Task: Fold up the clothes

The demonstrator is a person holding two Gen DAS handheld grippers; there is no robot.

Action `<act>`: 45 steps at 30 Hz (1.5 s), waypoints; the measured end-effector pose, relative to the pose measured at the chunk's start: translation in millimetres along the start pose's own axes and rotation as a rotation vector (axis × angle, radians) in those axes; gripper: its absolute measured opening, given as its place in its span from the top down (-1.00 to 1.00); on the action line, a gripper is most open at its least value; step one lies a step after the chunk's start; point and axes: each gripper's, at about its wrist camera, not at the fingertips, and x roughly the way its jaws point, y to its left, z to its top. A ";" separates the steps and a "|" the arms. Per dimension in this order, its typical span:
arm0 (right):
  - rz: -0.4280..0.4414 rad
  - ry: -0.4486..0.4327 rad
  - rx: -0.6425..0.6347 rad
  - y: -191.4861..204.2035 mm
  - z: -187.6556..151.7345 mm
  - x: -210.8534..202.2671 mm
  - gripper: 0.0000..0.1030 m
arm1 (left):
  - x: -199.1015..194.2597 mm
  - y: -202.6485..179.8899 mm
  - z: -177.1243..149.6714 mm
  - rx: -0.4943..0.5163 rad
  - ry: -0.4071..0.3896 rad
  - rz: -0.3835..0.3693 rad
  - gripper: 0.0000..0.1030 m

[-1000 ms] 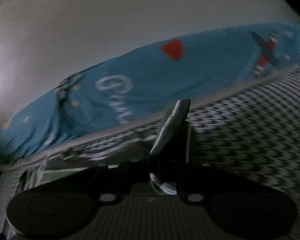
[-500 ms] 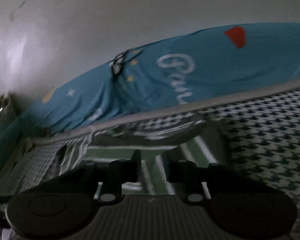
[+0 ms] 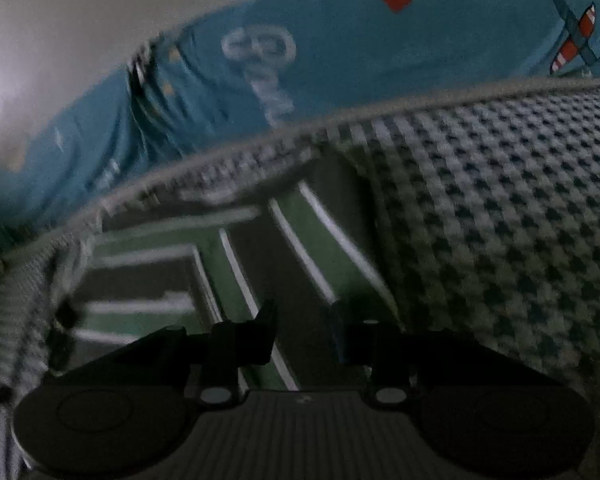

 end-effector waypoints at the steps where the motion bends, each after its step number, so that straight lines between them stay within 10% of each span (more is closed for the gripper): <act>1: -0.013 0.011 -0.014 2.9 -2.6 3.0 0.39 | 1.6 2.2 -0.5 -0.010 0.000 0.004 -1.00; 19: -0.049 0.035 -0.068 41.3 -31.1 -7.1 0.13 | 44.6 36.6 21.4 -0.145 -0.076 -0.018 -0.99; 45: -0.078 0.044 -0.222 70.4 -45.8 3.5 -0.41 | 140.7 53.7 48.9 -0.130 -0.183 -0.075 -0.40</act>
